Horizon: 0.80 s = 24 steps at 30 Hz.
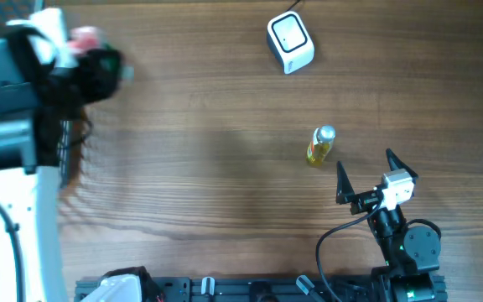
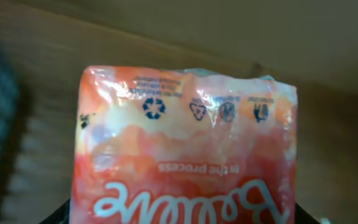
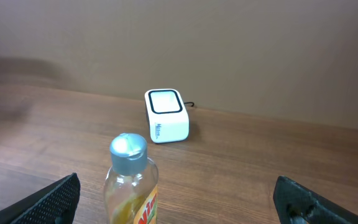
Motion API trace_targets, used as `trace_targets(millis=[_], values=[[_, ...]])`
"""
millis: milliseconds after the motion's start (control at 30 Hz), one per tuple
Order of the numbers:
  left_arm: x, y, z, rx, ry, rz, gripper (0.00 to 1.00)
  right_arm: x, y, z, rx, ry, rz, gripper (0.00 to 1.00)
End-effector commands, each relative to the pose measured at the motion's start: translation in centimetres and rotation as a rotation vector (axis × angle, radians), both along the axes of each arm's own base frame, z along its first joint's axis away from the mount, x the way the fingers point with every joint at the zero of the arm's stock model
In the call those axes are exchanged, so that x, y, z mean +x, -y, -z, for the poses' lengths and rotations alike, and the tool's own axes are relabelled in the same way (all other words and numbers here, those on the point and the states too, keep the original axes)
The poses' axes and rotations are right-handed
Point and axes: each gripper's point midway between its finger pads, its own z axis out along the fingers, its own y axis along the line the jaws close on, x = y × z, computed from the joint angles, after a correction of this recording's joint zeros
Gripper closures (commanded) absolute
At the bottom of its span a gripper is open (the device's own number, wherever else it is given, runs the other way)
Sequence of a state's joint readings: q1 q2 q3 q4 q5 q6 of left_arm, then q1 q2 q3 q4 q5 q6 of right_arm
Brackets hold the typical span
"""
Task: Scan the item barcode
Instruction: 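Carry the tissue pack toward the scanner and hold it near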
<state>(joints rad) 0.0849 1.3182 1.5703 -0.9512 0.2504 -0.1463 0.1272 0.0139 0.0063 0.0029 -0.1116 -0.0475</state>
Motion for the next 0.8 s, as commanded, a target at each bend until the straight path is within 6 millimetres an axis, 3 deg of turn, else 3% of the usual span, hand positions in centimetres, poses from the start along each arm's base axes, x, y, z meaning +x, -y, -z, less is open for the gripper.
trace_targets(millis=[0, 200, 367, 500, 633, 767], values=[[0.0, 5.8, 1.8, 0.042, -0.051, 0.116, 0.61, 0.0, 0.1, 0.0, -0.005, 0.002, 0.002, 0.00], [-1.5, 14.2, 7.1, 0.092, -0.165, 0.296, 0.61, 0.0, 0.1, 0.0, -0.004, 0.001, 0.002, 0.00], [-3.3, 21.1, 14.4, 0.105, -0.281, 0.411, 0.59, 0.0, 0.1, 0.0, -0.004, 0.001, 0.002, 0.00], [-4.8, 24.7, 19.1, 0.133, -0.332, 0.472, 0.60, 0.0, 0.1, 0.0, -0.005, 0.002, 0.002, 0.00], [-5.8, 26.8, 22.8, 0.209, -0.346, 0.462, 0.60, 0.0, 0.1, 0.0, -0.004, 0.001, 0.002, 0.01], [-7.1, 28.9, 24.5, 0.222, -0.341, 0.498, 0.60, 0.0, 0.1, 0.0, -0.004, 0.001, 0.002, 0.00]])
